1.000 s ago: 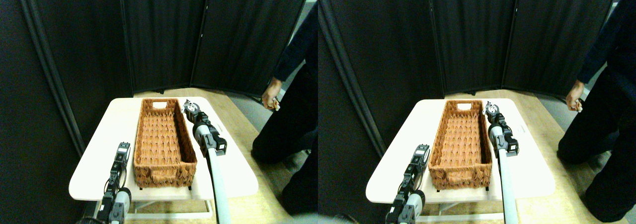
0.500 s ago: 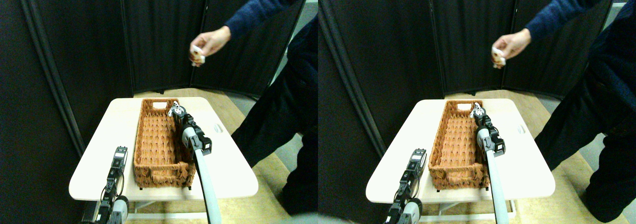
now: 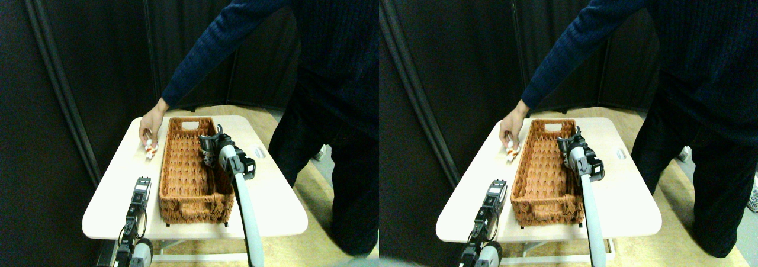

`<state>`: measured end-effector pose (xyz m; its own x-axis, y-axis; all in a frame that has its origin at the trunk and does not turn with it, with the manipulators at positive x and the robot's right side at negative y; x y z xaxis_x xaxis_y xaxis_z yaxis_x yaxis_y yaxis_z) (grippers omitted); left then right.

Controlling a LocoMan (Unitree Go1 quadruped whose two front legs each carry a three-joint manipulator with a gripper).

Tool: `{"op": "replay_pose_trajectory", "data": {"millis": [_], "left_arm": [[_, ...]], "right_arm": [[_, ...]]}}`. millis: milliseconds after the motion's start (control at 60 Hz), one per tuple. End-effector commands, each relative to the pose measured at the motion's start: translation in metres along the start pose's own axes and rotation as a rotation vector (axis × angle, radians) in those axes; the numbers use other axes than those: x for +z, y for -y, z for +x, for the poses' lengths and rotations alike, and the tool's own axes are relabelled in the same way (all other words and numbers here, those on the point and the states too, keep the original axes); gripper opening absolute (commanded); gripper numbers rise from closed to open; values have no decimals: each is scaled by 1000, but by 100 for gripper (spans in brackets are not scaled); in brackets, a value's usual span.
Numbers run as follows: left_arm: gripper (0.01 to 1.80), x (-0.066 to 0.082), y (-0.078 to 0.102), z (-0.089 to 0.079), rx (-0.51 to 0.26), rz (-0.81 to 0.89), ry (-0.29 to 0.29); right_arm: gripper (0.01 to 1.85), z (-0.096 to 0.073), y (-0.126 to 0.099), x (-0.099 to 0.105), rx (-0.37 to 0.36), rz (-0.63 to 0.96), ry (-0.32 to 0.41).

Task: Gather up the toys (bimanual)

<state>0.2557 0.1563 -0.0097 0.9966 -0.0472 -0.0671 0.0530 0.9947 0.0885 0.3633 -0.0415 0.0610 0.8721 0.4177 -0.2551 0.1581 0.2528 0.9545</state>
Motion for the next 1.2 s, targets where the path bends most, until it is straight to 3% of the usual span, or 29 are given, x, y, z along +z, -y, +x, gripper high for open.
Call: {"op": "replay_pose_trajectory", "data": {"millis": [17,100,133,267,333,433,550,783,817,850,1033,1200], "left_arm": [[1,12,0,0,5,8,63],[1,11,-1,0,2,14,62],[1,11,-1,0,0,12,63],[2,11,-2,0,8,8,67],[9,10,-5,1,17,-3,82],[29,9,-9,2,28,18,99],[40,12,-14,5,43,35,129],[61,27,-24,21,98,-144,212],[62,28,-24,22,107,-159,214],[63,31,-25,27,163,-235,232],[50,48,-26,47,196,-325,276],[45,61,-24,60,206,-377,265]], "right_arm": [[71,-3,-10,2,58,-7,14],[69,-6,-12,5,85,21,31],[81,-10,-15,9,91,3,44],[88,-17,-20,28,155,-32,122],[75,-22,-21,39,174,-51,190],[65,-30,-20,56,171,-31,226],[63,-36,-12,71,165,-33,257],[55,-43,12,87,135,-16,339],[56,-43,12,87,133,-12,343],[57,-44,15,87,125,-10,360],[56,-45,24,90,116,0,385],[59,-43,27,91,107,-9,400]]}}
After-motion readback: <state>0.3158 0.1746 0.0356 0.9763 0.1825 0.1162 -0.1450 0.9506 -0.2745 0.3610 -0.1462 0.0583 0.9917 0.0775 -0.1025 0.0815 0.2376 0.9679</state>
